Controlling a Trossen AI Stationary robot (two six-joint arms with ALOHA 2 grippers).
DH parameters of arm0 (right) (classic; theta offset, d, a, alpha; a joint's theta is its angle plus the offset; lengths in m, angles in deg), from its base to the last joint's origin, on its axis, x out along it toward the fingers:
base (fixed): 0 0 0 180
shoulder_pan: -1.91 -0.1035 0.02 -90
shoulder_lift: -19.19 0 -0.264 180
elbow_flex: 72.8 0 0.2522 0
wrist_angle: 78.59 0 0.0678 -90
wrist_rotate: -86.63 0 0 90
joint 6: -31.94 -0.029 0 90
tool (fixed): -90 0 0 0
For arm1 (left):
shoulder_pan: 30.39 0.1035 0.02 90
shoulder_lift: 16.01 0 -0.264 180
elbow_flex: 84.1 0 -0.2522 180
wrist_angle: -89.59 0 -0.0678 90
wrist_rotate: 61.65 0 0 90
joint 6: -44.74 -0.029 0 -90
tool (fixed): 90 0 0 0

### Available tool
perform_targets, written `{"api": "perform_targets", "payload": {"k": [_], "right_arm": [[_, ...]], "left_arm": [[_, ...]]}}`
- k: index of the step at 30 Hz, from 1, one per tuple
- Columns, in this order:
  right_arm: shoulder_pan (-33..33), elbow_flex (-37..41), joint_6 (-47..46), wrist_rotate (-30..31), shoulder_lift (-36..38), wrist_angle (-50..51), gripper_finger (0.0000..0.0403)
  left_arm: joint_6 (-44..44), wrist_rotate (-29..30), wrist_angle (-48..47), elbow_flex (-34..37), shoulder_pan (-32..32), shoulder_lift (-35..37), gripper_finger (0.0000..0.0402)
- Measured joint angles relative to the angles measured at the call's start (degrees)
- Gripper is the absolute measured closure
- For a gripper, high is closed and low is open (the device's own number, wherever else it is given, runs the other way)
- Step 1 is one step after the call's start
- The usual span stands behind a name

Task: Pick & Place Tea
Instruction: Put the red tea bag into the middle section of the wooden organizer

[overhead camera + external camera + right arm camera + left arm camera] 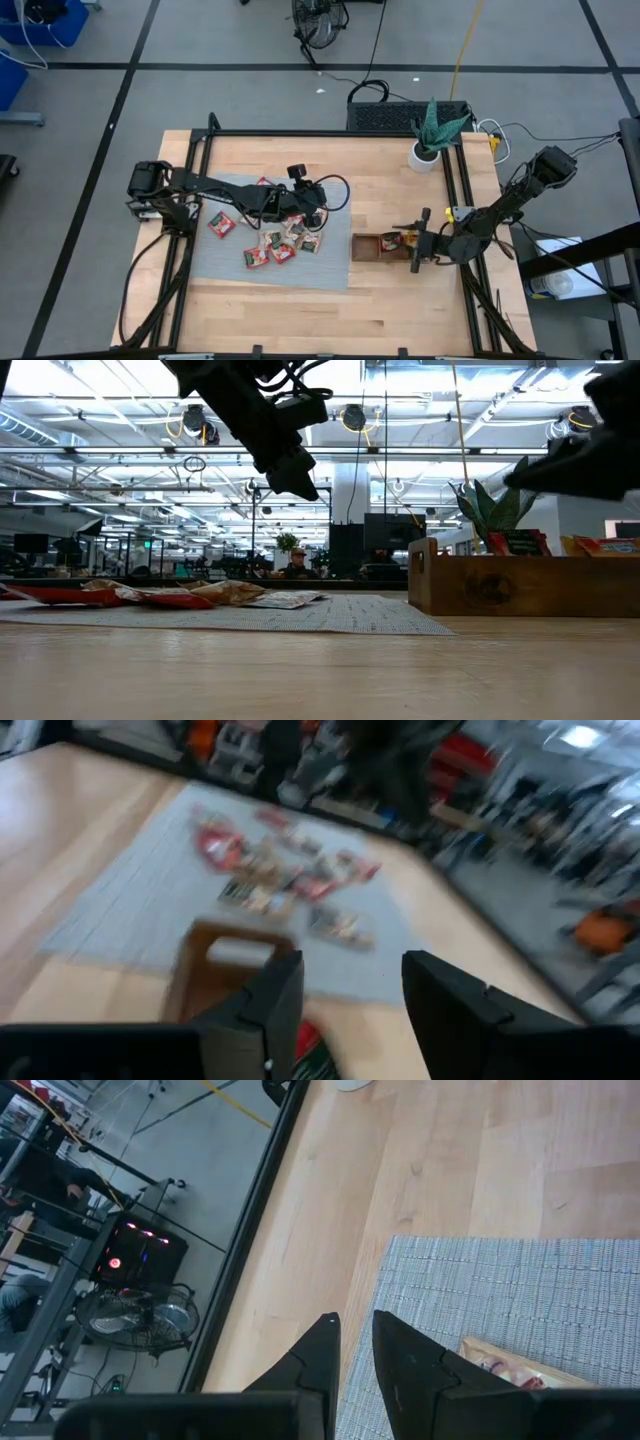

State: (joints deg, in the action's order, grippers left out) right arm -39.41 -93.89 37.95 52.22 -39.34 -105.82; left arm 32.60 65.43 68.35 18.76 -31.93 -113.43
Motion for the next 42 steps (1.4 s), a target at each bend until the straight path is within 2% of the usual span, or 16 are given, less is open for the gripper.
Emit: {"api": "perform_targets", "payload": {"k": [4, 8, 11, 14, 17, 21, 27, 33, 42], "right_arm": [[0.1, 0.0, 11.0, 5.4, 0.0, -10.6, 0.0243], [0.1, 0.0, 21.0, 7.6, 0.0, -20.8, 0.0246], [0.1, 0.0, 27.0, 7.5, 0.0, -25.3, 0.0247], [0.1, 0.0, 28.2, 7.5, 0.0, -25.4, 0.0247], [0.1, 0.0, 26.7, 7.5, 0.0, -22.9, 0.0247], [0.3, 0.0, 25.2, 7.4, 0.0, -20.8, 0.0247], [2.0, 0.0, 22.4, 7.4, 0.0, -18.2, 0.0248], [3.5, 0.0, 20.0, 7.4, 0.0, -15.6, 0.0248], [5.2, 0.0, 19.9, 7.2, 0.0, -15.6, 0.0248]], "left_arm": [[2.6, 0.8, -1.3, 0.0, 0.0, 0.0, 0.0332], [13.8, 1.5, -8.0, 0.0, 1.2, 0.4, 0.0318], [25.9, 1.5, -17.9, -0.1, 4.3, 0.9, 0.0287], [37.1, 0.9, -31.3, 0.0, 8.6, 0.8, 0.0241], [42.1, -5.0, -38.7, 0.0, 13.4, 0.8, 0.0193], [41.2, -16.6, -38.9, 0.5, 19.7, 0.8, 0.0141], [35.7, -25.4, -35.6, 3.0, 26.8, 0.8, 0.0107], [36.1, -29.9, -34.8, 8.0, 30.7, 0.8, 0.0114], [35.4, -33.3, -28.6, 13.7, 31.3, 1.1, 0.0124]]}}
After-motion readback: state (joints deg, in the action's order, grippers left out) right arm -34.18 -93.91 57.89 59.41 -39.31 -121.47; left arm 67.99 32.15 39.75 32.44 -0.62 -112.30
